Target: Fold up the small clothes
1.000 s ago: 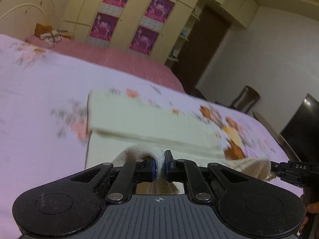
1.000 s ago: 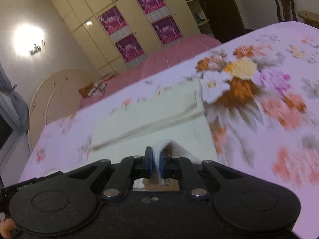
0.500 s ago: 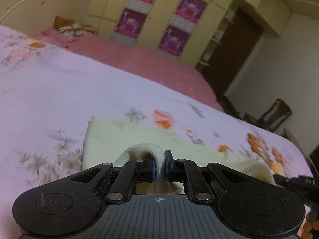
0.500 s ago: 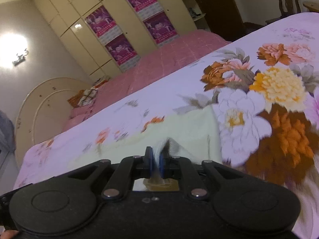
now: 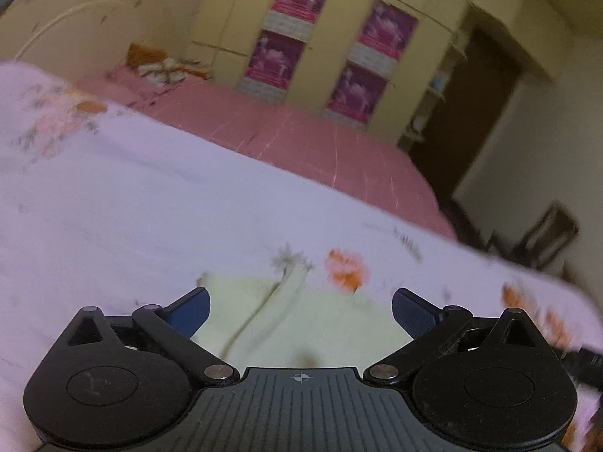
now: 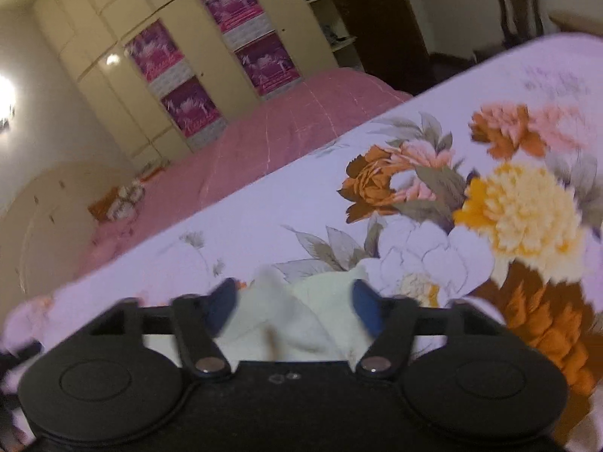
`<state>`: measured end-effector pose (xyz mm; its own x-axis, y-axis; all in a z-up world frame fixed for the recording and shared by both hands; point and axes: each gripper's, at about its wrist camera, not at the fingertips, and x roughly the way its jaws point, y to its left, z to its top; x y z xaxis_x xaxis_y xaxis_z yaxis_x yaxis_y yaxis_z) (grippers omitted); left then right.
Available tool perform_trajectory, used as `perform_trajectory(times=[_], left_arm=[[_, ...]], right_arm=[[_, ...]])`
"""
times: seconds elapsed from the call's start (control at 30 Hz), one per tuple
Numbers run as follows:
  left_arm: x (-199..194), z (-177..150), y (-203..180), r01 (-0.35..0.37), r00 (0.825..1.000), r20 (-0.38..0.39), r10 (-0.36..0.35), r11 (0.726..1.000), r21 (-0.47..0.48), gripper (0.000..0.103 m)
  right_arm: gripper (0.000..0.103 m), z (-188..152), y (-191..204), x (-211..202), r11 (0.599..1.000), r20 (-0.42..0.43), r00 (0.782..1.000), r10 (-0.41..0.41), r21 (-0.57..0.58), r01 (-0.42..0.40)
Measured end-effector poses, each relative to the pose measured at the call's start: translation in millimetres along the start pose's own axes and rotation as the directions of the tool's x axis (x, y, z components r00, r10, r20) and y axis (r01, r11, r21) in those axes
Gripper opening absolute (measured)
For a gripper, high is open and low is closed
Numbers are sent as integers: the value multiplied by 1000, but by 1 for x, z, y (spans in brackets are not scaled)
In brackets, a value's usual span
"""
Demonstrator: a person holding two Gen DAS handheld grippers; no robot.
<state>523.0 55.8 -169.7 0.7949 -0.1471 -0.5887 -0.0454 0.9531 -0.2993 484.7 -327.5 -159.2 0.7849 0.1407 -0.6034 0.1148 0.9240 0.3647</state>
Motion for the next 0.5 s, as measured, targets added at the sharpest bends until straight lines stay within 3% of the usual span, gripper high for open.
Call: perform_trajectory(times=[0.07, 0.17, 0.23, 0.33, 0.4, 0.5], left_arm=[[1, -12, -12, 10, 1000, -20, -8, 995, 94, 102], [11, -27, -27, 25, 999, -48, -18, 987, 159, 102], [24, -33, -29, -21, 997, -66, 33, 984, 175, 102], [36, -32, -11, -104, 989, -89, 116, 985, 137, 102], [31, -33, 3, -148, 984, -92, 155, 986, 77, 102], [16, -30, 11, -138, 988, -65, 139, 990, 29, 102]], right_arm=[[47, -8, 16, 0, 992, -11, 1000, -21, -124, 19], [45, -21, 39, 11, 966, -42, 998, -35, -257, 23], [45, -28, 50, 19, 956, -64, 997, -39, -293, 18], [44, -34, 49, 34, 939, -91, 992, -93, -339, 57], [43, -32, 35, 37, 934, -60, 990, -129, -342, 101], [39, -23, 25, 30, 953, -61, 989, -134, -282, 111]])
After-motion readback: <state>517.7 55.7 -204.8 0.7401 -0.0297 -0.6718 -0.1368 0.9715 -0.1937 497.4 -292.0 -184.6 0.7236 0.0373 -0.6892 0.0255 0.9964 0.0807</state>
